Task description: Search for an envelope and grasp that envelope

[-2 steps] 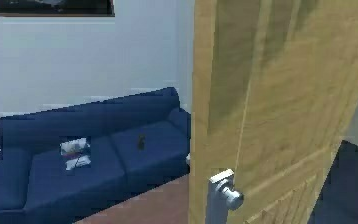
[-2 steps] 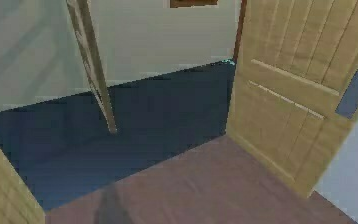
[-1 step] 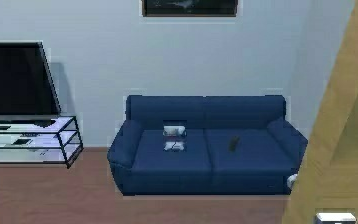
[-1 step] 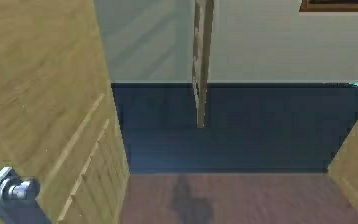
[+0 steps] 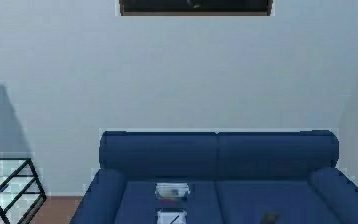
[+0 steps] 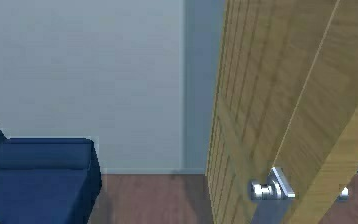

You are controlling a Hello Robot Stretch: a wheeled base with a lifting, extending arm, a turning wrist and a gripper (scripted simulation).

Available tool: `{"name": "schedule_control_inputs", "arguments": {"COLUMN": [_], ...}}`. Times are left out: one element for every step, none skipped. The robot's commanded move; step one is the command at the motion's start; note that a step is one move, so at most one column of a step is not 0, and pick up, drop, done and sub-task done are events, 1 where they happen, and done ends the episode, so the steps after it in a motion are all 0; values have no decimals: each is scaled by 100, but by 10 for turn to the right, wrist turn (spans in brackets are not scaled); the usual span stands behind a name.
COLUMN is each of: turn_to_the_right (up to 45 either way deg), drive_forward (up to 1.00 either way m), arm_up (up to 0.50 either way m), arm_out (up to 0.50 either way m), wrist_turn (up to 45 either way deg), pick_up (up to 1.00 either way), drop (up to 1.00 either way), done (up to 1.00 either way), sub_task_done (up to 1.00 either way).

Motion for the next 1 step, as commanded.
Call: {"name": "schedule_control_inputs", "arguments": {"turn_to_the_right": [0], "drive_forward": [15], "arm_up": [0], "arm_out": [0], "wrist_turn": [0], "pick_up": [0], "drop": [0], "done": [0], "sub_task_done": [0]}}
